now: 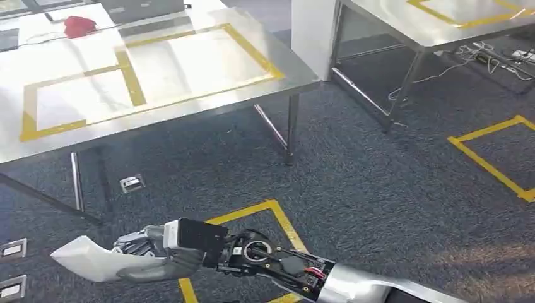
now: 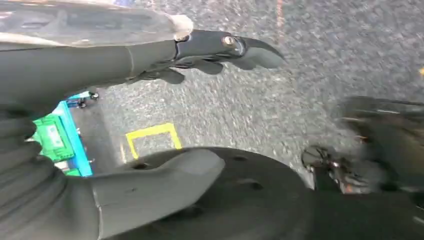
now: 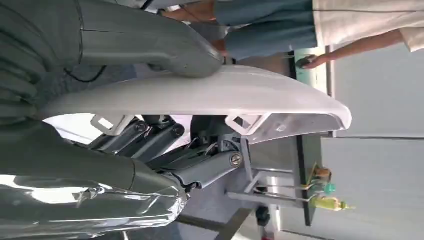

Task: Take the parts from the cabinet and place them on the table.

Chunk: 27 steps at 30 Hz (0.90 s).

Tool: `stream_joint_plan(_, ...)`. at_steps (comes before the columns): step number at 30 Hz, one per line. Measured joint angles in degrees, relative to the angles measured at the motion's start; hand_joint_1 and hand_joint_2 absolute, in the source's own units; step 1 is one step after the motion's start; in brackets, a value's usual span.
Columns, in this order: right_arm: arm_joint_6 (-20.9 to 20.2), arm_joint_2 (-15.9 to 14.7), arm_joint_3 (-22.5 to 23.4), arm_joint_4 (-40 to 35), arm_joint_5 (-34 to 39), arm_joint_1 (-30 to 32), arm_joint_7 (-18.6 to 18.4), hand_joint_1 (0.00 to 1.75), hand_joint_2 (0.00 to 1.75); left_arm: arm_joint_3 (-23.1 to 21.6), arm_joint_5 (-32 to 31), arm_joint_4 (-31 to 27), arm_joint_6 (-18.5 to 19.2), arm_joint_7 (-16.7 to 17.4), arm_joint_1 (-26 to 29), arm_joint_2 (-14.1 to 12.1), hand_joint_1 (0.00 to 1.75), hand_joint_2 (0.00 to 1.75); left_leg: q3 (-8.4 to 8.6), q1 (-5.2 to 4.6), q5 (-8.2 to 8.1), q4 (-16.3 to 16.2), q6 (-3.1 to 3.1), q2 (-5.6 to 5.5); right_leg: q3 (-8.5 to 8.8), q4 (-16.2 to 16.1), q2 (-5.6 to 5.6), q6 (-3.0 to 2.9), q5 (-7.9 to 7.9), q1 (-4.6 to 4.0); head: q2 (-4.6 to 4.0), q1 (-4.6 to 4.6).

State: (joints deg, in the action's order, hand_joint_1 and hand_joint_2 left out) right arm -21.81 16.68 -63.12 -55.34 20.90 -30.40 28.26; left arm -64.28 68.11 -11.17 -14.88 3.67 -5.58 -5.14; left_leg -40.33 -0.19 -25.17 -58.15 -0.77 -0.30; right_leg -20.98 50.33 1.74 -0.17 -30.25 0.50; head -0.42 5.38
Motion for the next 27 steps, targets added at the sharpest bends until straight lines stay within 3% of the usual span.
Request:
stream_joint_plan(1, 0.00, -0.15, 0.02, 0.11, 0.02, 0.04, 0.02, 1.75, 1.75, 0.00, 0.02, 0.15, -0.09, 0.00, 0.65, -0.37, 0.00, 1.75, -0.15, -0.82, 8.23, 4.34, -1.02, -0.20, 0.82, -0.26, 0.20, 0.09, -0.72, -0.32, 0.00, -0.11)
stream_joint_plan(2, -0.02, -0.11, -0.07, 0.20, 0.02, 0.10, 0.00, 1.75, 1.75, 0.00, -0.02, 0.13, -0.04, 0.00, 0.66, -0.22, 0.00, 1.75, -0.08, -1.93, 8.09, 6.05, -1.30, -0.36, 1.52, -0.88, 0.76, 0.38, -2.03, -0.70, 0.00, 0.41)
stream_joint_plan(3, -0.02, 0.35, -0.07, 0.11, -0.04, 0.04, -0.08, 1.75, 1.75, -0.02, -0.04, 0.11, -0.04, -0.02, 0.56, -0.02, 0.00, 1.75, 0.68, -1.79, 7.75, 6.58, -1.24, -1.06, 3.12, -1.54, 0.45, -0.05, -3.74, -1.07, 0.00, 0.61)
stream_joint_plan(4, -0.02, 0.46, 0.00, 0.11, -0.02, 0.06, -0.07, 1.75, 1.75, -0.02, -0.04, 0.13, -0.09, 0.07, 0.62, 0.00, 0.00, 1.75, 1.74, -1.01, 7.45, 6.66, -0.52, -1.51, 4.65, -0.16, 0.66, -0.27, -3.23, -1.76, 0.00, 0.37)
stream_joint_plan(5, -0.02, 0.59, -0.02, 0.07, 0.04, -0.37, 0.07, 1.75, 1.75, -0.02, -0.13, 0.11, -0.09, -0.04, 0.43, 0.15, 0.00, 1.75, 2.74, -0.92, 7.63, 6.14, -0.16, -0.94, 4.09, 2.50, 0.51, -0.50, -2.38, -1.64, 0.00, -0.03)
stream_joint_plan(6, 0.00, 0.63, 0.00, 0.05, 0.07, -0.68, 0.09, 1.75, 1.75, -0.02, -0.11, 0.09, -0.09, -0.07, 0.13, 0.46, 0.00, 1.75, 3.57, -0.89, 7.31, 5.50, -0.32, -1.08, 3.33, 5.48, -0.02, 0.04, -2.23, -1.54, 0.00, 0.04)
stream_joint_plan(7, 0.17, 0.66, 0.02, 0.02, 0.11, -0.88, 0.09, 1.75, 1.75, 0.00, -0.11, 0.09, -0.09, -0.09, -0.22, 0.43, 0.00, 1.75, 4.35, -1.00, 6.64, 5.20, -0.64, -1.04, 1.23, 9.59, -0.80, 0.45, -2.35, -1.50, 0.00, 0.02)
stream_joint_plan(8, 0.24, 0.66, 0.02, 0.02, 0.17, -0.95, 0.09, 1.75, 1.75, 0.00, -0.11, 0.09, -0.09, -0.09, -0.43, 0.41, 0.00, 1.75, 5.00, -1.08, 5.94, 5.22, -0.95, -0.87, -2.03, 14.31, -1.16, 0.74, -3.34, -1.48, 0.00, -0.22)
stream_joint_plan(9, 0.31, 0.66, 0.02, 0.02, 0.18, -0.93, 0.09, 1.75, 1.75, 0.02, -0.13, 0.09, -0.09, -0.13, -0.57, 0.39, 0.00, 1.75, 5.63, -1.08, 5.30, 5.22, -0.99, -0.84, -4.73, 17.62, -1.27, 1.09, -5.60, -1.46, 0.00, -0.22)
stream_joint_plan(10, 0.31, 0.66, -0.02, 0.02, 0.18, -0.88, 0.09, 1.75, 1.75, 0.02, -0.13, 0.09, -0.09, -0.11, -0.61, 0.39, 0.00, 1.75, 6.54, -1.11, 4.38, 5.21, -1.01, -0.74, -7.51, 19.96, -1.32, 1.52, -9.36, -1.40, 0.00, -0.24)
stream_joint_plan(11, 0.31, 0.66, -0.02, 0.02, 0.18, -0.88, 0.09, 1.75, 1.75, 0.02, -0.13, 0.09, -0.09, -0.11, -0.59, 0.44, 0.00, 1.75, 7.34, -1.15, 3.66, 5.21, -1.03, -0.76, -9.07, 20.24, -1.33, 1.66, -11.98, -1.40, 0.00, -0.26)
stream_joint_plan(12, 0.31, 0.66, -0.02, 0.02, 0.18, -0.88, 0.09, 1.75, 1.75, 0.02, -0.13, 0.09, -0.09, -0.11, -0.57, 0.48, 0.00, 1.75, 8.47, -1.24, 2.82, 5.20, -1.01, -0.81, -10.14, 19.19, -1.33, 1.82, -13.26, -1.45, 0.00, -0.28)
stream_joint_plan(13, 0.31, 0.66, -0.02, 0.02, 0.18, -0.89, 0.11, 1.75, 1.75, 0.00, -0.15, 0.09, -0.09, -0.09, -0.56, 0.48, 0.00, 1.75, 9.63, -1.36, 2.04, 5.24, -1.00, -1.06, -10.52, 16.87, -1.32, 1.46, -12.57, -1.61, 0.00, -0.42)
stream_joint_plan(14, 0.31, 0.66, 0.00, 0.02, 0.15, -0.92, 0.18, 1.75, 1.75, 0.00, -0.26, 0.09, -0.09, -0.04, -0.51, 0.48, 0.00, 1.75, 10.90, -1.70, 1.26, 5.28, -1.02, -1.22, -10.52, 12.83, -1.23, 1.01, -9.00, -1.76, 0.00, -0.44)
stream_joint_plan(15, 0.35, 0.66, 0.00, 0.02, -0.07, -0.93, 0.22, 1.75, 1.75, 0.00, -0.31, 0.09, -0.09, -0.02, -0.47, 0.48, 0.00, 1.75, 11.99, -1.95, 0.54, 5.49, -1.07, -1.02, -10.47, 8.51, -1.61, -0.22, -3.30, -2.01, 0.00, -0.53)
stream_joint_plan(16, 0.50, 0.57, -0.02, 0.11, -0.44, -0.89, 0.26, 1.75, 1.75, 0.02, -0.31, 0.07, -0.02, -0.02, 0.08, 1.11, 0.00, 1.75, 12.14, -1.71, 0.18, 5.87, -1.17, -1.36, -10.67, 3.98, -0.97, -1.41, 4.89, -2.55, 0.00, -0.58)
stream_joint_plan(17, 0.72, 0.52, -0.04, 0.18, -0.74, -0.85, 0.46, 1.75, 1.75, 0.02, -0.33, 0.11, -0.04, 0.00, -0.17, 1.07, 0.00, 1.75, 12.91, -1.64, -0.08, 5.86, -0.87, -1.91, -11.22, 3.16, 0.63, -2.24, 7.37, -3.27, 0.00, 0.27)
stream_joint_plan(18, 0.83, 0.52, -0.11, 0.13, -1.34, -0.85, 0.46, 1.75, 1.75, 0.00, -0.37, 0.09, 0.02, 0.00, -0.48, 1.16, 0.00, 1.75, 12.86, -1.56, -0.31, 6.29, -0.70, -2.13, -10.52, 2.14, 0.55, -2.90, 7.55, -2.96, 0.00, -0.11)
stream_joint_plan(20, 0.98, 0.61, -0.11, 0.04, -1.81, -1.00, 0.52, 1.75, 1.75, 0.00, -0.44, 0.07, 0.04, 0.11, -0.60, 1.27, 0.00, 1.75, 13.18, -1.58, 0.11, 5.79, -0.64, -2.30, -9.72, 0.90, -0.31, -3.01, 7.55, -3.19, 0.00, -0.37)
stream_joint_plan(21, 0.98, 0.92, -0.11, -0.33, -2.12, -1.01, 0.61, 1.75, 1.75, 0.00, -0.44, 0.17, 0.00, 0.15, -0.73, 0.53, 0.00, 1.75, 13.06, -1.90, -0.53, 5.39, -0.57, -2.40, -8.03, 0.05, -0.67, -2.70, 7.83, -1.81, 0.00, -0.82)
stream_joint_plan(22, 0.96, 0.92, -0.11, -0.37, -2.32, -1.01, 0.61, 1.75, 1.75, 0.00, -0.42, -0.11, 0.07, 0.18, -0.59, 1.36, 0.00, 1.75, 12.45, -1.96, -1.59, 3.63, 0.32, -1.43, -7.49, -0.22, -0.88, -2.69, 7.79, -1.65, 0.00, -1.14)
stream_joint_plan(24, 0.96, 1.09, -0.15, -0.52, -2.47, -1.14, 0.59, 1.75, 1.75, 0.00, -0.37, -0.11, 0.02, 0.15, -0.89, 1.05, 0.00, 1.75, 7.47, -0.65, -5.13, -5.05, 2.19, -1.08, -7.12, -0.37, -1.78, -2.51, 7.50, -0.97, 0.00, -0.79)
stream_joint_plan(25, 0.96, 1.07, -0.24, -0.50, -2.69, -0.98, 0.44, 1.75, 1.75, 0.02, -0.33, -0.11, 0.02, 0.13, -0.91, 0.98, 0.00, 1.75, 4.35, 0.07, -6.60, -9.63, 2.93, -0.96, -7.03, -0.35, -2.28, -2.09, 7.19, -0.58, 0.00, -0.79)
stream_joint_plan(26, 0.98, 1.07, -0.30, -0.50, -2.77, -0.77, 0.26, 1.75, 1.75, 0.02, -0.39, -0.11, 0.02, -0.02, -0.91, 0.85, 0.00, 1.75, 1.92, 0.78, -6.99, -12.53, 3.80, -0.81, -6.89, -0.30, -2.73, -1.71, 6.87, -0.15, 0.00, -0.77)
stream_joint_plan(27, 1.01, 1.07, -0.37, -0.50, -2.84, -0.61, 0.20, 1.75, 1.75, 0.00, -0.46, -0.09, 0.02, -0.04, -0.88, 0.79, 0.00, 1.75, 1.00, 1.45, -5.88, -12.48, 4.62, -0.52, -6.62, -0.20, -3.17, -1.23, 6.50, 0.32, 0.00, -0.77)
